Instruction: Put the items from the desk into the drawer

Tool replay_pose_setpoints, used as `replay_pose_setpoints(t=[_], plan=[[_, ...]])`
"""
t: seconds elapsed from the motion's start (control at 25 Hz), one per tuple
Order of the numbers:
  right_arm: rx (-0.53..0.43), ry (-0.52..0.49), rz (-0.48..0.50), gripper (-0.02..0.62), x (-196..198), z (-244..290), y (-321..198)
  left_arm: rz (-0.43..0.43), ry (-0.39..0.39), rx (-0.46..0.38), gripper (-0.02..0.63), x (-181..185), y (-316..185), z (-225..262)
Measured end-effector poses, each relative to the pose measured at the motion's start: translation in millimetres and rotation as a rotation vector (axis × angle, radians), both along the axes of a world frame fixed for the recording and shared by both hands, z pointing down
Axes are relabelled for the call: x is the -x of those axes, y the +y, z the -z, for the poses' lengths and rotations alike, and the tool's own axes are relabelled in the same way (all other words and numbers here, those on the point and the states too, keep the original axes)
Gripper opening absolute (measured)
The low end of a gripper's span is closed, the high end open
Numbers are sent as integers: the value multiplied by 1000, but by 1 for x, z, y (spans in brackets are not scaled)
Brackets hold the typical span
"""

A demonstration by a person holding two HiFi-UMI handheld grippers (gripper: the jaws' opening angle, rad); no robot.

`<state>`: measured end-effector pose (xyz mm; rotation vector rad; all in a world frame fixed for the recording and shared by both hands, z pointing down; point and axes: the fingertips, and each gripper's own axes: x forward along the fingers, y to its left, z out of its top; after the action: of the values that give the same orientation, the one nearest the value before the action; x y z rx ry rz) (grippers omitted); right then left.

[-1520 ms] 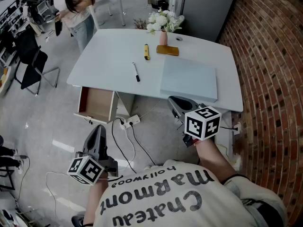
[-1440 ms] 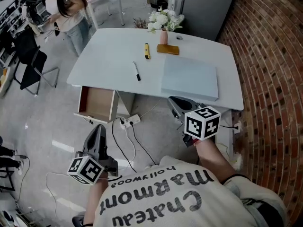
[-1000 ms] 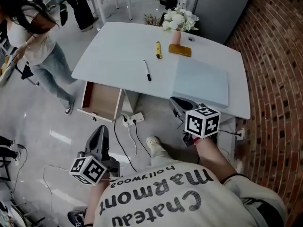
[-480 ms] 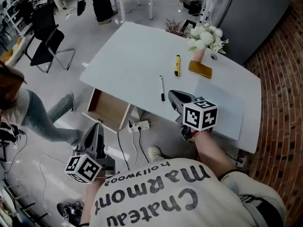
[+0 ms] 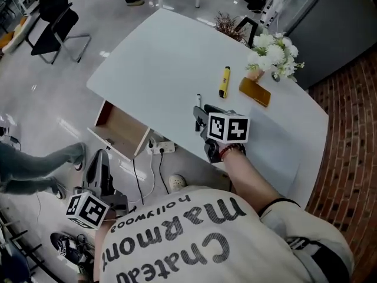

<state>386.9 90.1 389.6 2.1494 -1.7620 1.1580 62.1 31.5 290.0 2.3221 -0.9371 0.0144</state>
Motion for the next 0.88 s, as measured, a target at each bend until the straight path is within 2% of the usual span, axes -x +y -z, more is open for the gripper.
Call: replay_pose_setpoints(t=[0.36, 0.48, 0.64, 0.72, 0.88], plan=[[224, 80, -4, 189, -14, -66, -11, 117, -50, 56, 3, 28, -7, -24], [244, 127, -11, 176, -16, -70, -12, 135, -62, 64, 2, 36, -7, -29], [252, 173, -33, 128, -20, -71, -9, 164, -72, 85, 3, 52, -4, -37], [252, 182, -46, 84, -23, -71, -9, 171, -71, 95, 2, 58, -4, -41], [271, 181, -69, 74, -25, -72, -8, 163, -60, 112, 2, 66, -10, -47]])
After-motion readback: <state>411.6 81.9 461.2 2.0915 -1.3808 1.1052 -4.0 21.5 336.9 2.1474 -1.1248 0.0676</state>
